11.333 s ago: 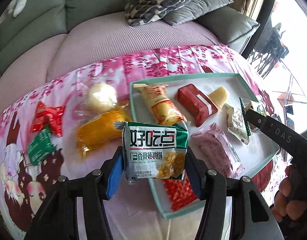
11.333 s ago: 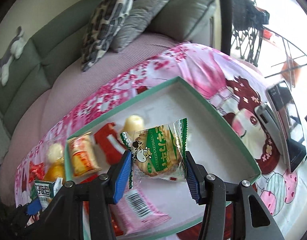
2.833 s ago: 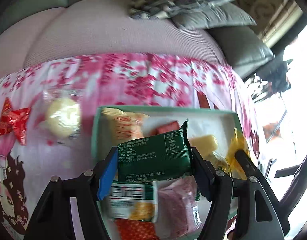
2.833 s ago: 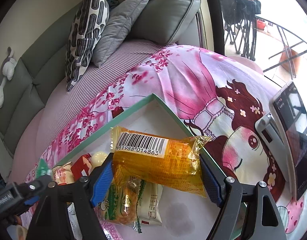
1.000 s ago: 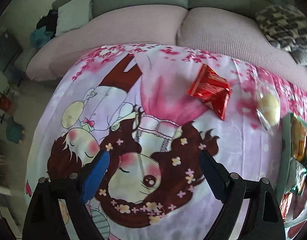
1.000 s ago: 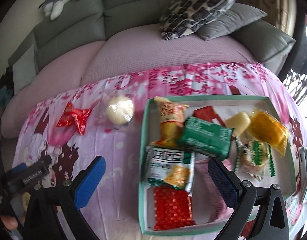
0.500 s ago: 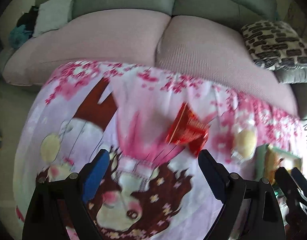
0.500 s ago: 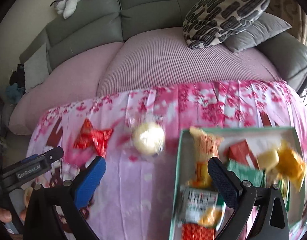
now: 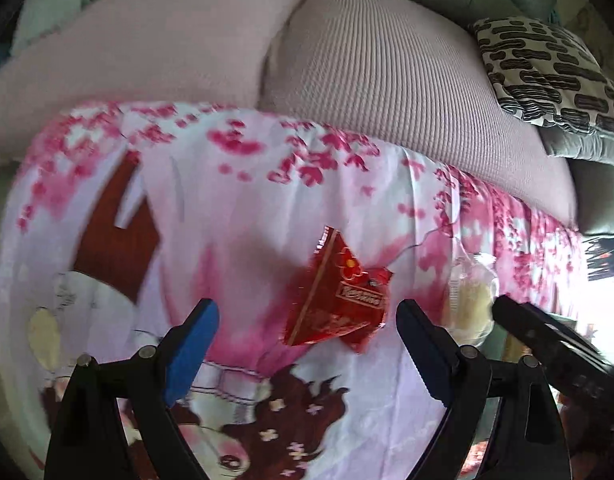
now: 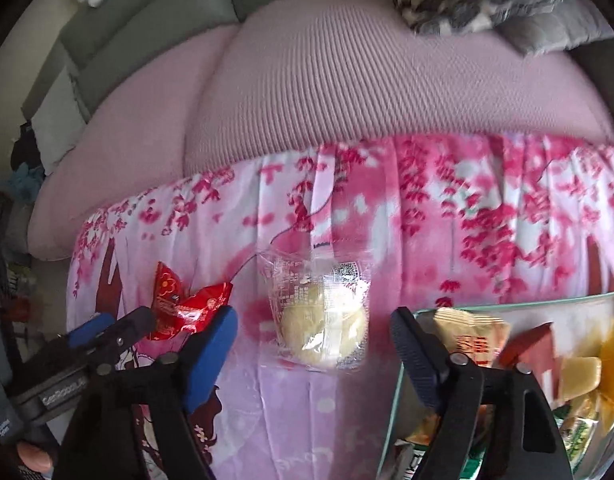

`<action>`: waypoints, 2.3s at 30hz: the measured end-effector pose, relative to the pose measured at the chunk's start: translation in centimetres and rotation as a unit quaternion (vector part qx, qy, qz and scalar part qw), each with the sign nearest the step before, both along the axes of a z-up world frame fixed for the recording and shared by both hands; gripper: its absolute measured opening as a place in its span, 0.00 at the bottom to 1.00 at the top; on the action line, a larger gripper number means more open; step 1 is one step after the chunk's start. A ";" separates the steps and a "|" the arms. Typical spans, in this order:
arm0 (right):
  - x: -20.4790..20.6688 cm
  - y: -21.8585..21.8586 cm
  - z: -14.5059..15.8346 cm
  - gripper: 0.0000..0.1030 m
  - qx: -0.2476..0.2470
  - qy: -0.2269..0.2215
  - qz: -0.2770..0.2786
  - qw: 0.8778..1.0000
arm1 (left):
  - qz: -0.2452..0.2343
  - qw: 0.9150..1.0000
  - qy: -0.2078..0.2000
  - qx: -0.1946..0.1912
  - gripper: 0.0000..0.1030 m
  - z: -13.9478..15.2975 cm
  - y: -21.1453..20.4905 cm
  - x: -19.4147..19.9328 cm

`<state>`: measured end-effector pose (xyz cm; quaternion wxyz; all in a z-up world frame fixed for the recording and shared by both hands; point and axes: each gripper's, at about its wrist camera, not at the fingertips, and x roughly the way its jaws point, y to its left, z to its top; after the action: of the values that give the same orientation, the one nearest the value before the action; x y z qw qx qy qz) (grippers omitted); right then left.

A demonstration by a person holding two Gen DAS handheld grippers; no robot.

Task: Organize snacks
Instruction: 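Grasp the red Rafer Kiss pack with the left gripper while the right grasps the wrapped bun, then carry the red pack and wrapped bun over the tray with both grippers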

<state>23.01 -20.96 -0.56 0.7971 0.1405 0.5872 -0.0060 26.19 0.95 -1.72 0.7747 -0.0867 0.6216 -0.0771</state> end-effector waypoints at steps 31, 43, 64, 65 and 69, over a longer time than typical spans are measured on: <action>1.2 0.6 -3.6 0.57 0.007 0.052 -0.006 0.999 | 0.013 1.000 0.000 -0.026 0.60 0.0 -1.2 -0.3; -6.1 1.2 0.4 0.57 0.004 0.006 -0.011 1.000 | 0.047 0.996 -0.054 -0.047 0.60 3.8 -0.8 -7.2; -19.1 4.0 1.6 0.57 -0.043 -0.093 -0.038 0.994 | 0.064 0.991 -0.110 -0.042 0.60 4.0 -1.1 -17.1; -19.3 3.7 1.9 0.57 -0.046 -0.098 -0.043 0.993 | 0.066 0.990 -0.113 -0.044 0.60 4.2 -1.1 -17.2; -20.0 2.2 3.3 0.57 -0.055 -0.118 -0.062 0.990 | 0.062 0.989 -0.125 -0.050 0.60 4.8 -1.7 -17.5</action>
<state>3.01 -18.74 2.74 0.8656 0.1320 0.4778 -0.0709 8.72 -0.72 3.11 0.8443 -0.1535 0.5087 -0.0695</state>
